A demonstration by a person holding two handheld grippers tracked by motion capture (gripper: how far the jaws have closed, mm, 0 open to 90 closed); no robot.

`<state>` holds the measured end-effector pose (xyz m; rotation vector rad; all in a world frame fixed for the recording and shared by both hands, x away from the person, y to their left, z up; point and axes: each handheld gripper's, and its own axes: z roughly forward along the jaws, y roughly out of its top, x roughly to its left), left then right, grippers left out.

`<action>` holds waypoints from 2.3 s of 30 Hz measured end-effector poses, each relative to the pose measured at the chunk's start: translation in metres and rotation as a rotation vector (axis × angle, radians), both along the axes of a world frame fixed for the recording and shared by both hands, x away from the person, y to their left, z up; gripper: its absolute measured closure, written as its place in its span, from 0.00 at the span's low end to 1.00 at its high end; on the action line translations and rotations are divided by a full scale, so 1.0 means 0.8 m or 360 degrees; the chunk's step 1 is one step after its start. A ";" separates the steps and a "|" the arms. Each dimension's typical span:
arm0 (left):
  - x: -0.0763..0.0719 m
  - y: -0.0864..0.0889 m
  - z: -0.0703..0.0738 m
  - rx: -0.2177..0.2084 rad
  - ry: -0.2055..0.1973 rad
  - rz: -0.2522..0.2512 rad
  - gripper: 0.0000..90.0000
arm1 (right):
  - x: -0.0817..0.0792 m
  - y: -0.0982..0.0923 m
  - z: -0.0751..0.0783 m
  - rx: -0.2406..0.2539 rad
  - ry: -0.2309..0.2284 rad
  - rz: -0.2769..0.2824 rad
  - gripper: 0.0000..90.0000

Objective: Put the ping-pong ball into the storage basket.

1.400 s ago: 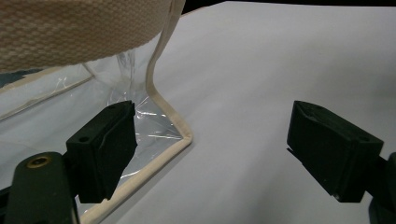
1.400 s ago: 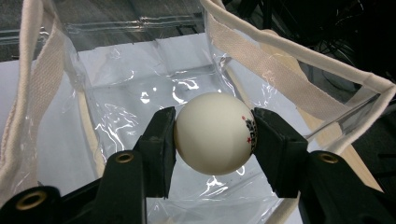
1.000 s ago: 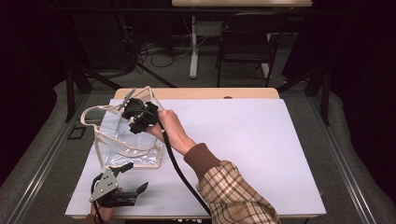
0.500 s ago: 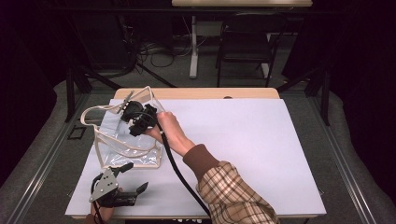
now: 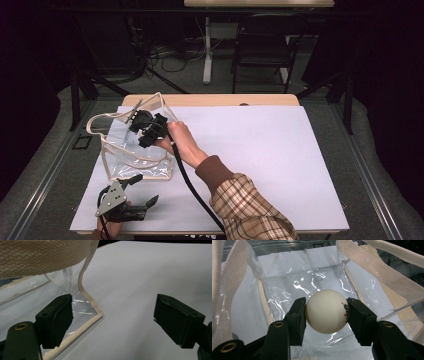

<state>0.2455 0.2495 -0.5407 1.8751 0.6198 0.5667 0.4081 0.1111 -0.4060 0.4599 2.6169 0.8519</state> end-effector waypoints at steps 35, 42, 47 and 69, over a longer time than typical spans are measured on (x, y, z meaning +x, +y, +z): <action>0.007 -0.004 0.000 -0.0005 0.0013 -0.0017 0.18 | -0.008 -0.067 0.034 0.0269 0.0007 -0.0043 0.10; 0.004 -0.002 -0.001 -0.0014 0.0019 0.0007 0.18 | -0.012 -0.096 0.040 0.0310 -0.0005 -0.0059 0.08; 0.005 -0.003 -0.001 -0.0010 0.0020 -0.0001 0.18 | -0.016 -0.117 0.042 0.0326 -0.0018 -0.0085 0.07; 0.005 -0.006 0.000 -0.0002 0.0008 -0.0025 0.18 | -0.036 -0.194 0.030 0.0320 -0.0080 -0.0220 0.02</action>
